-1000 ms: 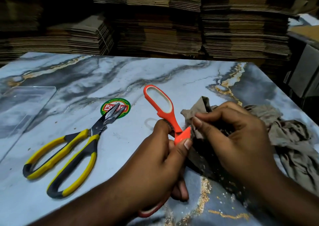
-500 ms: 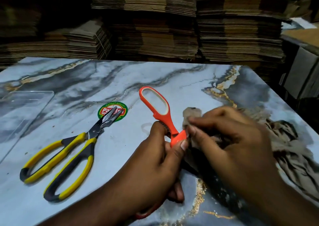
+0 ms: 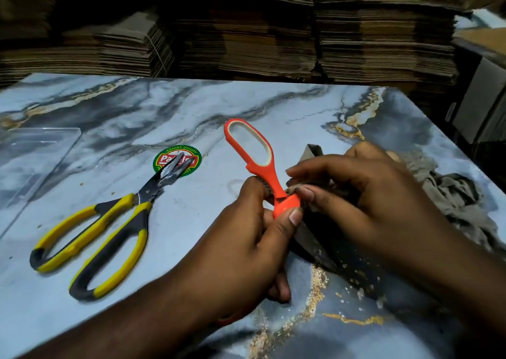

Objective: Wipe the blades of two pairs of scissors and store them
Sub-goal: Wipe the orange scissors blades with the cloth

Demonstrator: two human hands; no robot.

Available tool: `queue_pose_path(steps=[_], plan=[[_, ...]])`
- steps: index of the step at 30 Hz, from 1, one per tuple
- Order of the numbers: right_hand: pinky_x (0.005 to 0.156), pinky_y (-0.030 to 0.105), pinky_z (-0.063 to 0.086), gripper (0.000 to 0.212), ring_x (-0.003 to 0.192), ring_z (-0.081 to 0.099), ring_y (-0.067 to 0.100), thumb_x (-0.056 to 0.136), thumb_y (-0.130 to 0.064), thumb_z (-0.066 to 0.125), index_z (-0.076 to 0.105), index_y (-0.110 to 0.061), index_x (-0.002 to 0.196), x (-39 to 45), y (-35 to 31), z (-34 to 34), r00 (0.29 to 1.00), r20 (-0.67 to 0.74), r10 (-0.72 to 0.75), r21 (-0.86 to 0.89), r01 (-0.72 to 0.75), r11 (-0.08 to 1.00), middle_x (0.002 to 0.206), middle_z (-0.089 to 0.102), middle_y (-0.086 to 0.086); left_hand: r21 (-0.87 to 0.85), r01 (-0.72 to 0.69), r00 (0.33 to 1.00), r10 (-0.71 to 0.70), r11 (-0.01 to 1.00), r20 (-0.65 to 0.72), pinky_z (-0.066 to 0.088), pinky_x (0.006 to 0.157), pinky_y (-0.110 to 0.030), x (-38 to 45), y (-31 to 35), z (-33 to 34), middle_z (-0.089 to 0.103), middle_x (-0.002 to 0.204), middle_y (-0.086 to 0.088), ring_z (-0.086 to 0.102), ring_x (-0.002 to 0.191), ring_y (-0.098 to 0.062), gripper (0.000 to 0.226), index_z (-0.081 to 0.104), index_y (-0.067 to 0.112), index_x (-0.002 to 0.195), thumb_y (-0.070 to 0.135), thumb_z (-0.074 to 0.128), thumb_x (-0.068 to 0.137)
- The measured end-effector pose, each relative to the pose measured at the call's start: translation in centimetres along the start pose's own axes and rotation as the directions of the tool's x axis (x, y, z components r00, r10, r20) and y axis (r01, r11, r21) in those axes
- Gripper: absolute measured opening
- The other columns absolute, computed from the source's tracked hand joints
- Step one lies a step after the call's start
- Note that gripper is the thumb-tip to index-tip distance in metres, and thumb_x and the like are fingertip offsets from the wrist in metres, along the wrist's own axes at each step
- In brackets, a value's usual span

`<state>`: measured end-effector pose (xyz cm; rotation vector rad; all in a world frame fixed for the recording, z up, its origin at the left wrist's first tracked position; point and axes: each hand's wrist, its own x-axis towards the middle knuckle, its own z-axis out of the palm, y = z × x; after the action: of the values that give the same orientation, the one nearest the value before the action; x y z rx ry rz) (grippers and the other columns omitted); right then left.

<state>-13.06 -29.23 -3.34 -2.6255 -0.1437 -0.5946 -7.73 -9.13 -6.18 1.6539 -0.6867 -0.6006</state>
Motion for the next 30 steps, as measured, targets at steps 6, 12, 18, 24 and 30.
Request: queue_pose_path(steps=[6, 12, 18, 24, 30], plan=[[0.105, 0.039, 0.021, 0.017, 0.109, 0.051, 0.013, 0.103, -0.042, 0.056, 0.069, -0.039, 0.112, 0.8, 0.7, -0.7, 0.984, 0.087, -0.157, -0.167, 0.169, 0.971, 0.103, 0.067, -0.023, 0.022, -0.018, 1.0, 0.019, 1.0, -0.002, 0.052, 0.047, -0.037, 0.2, 0.2, 0.2, 0.061, 0.058, -0.009, 0.07, 0.049, -0.037, 0.024, 0.044, 0.03, 0.108, 0.05, 0.051, 0.097], [0.128, 0.049, 0.007, 0.016, 0.119, 0.053, 0.01, 0.104, -0.043, 0.052, 0.065, -0.044, 0.111, 1.5, 0.9, -1.1, 0.986, 0.129, -0.104, -0.158, 0.124, 0.98, 0.099, 0.062, -0.026, 0.04, -0.051, 0.999, 0.051, 0.998, -0.007, 0.051, 0.045, -0.035, 0.3, 0.3, 0.2, 0.06, 0.057, -0.011, 0.069, 0.047, -0.035, 0.025, 0.043, 0.027, 0.11, 0.047, 0.051, 0.098], [0.11, 0.048, 0.028, 0.013, 0.108, 0.05, 0.009, 0.104, -0.046, 0.045, 0.058, -0.047, 0.106, 1.5, 0.9, -0.6, 0.99, 0.137, -0.03, -0.135, 0.049, 0.99, 0.096, 0.061, -0.03, -0.032, 0.014, 1.0, -0.014, 0.999, 0.004, 0.051, 0.046, -0.032, 0.7, 0.5, 0.4, 0.06, 0.057, -0.005, 0.069, 0.047, -0.035, 0.03, 0.043, 0.026, 0.107, 0.049, 0.053, 0.091], [0.082, 0.041, 0.056, 0.014, 0.089, 0.07, 0.009, 0.107, -0.031, 0.054, 0.068, -0.031, 0.102, 1.5, 1.7, 0.1, 0.989, 0.021, 0.149, 0.218, -0.15, 0.964, 0.093, 0.073, -0.012, -0.046, 0.029, 0.999, -0.028, 0.999, 0.034, 0.052, 0.048, -0.033, 0.9, 0.3, 0.1, 0.059, 0.058, -0.004, 0.069, 0.048, -0.035, 0.015, 0.042, 0.025, 0.105, 0.036, 0.053, 0.104], [0.066, 0.015, 0.05, 0.01, 0.082, 0.068, -0.003, 0.108, -0.023, 0.06, 0.068, -0.027, 0.113, 1.0, 3.0, -0.9, 0.91, -0.243, 0.337, 0.375, -0.232, 0.898, 0.092, 0.073, -0.014, -0.053, 0.018, 0.998, -0.015, 0.998, 0.056, 0.054, 0.051, -0.037, 0.5, 0.0, -0.3, 0.06, 0.062, -0.007, 0.07, 0.05, -0.037, 0.009, 0.045, 0.039, 0.099, 0.042, 0.054, 0.102]])
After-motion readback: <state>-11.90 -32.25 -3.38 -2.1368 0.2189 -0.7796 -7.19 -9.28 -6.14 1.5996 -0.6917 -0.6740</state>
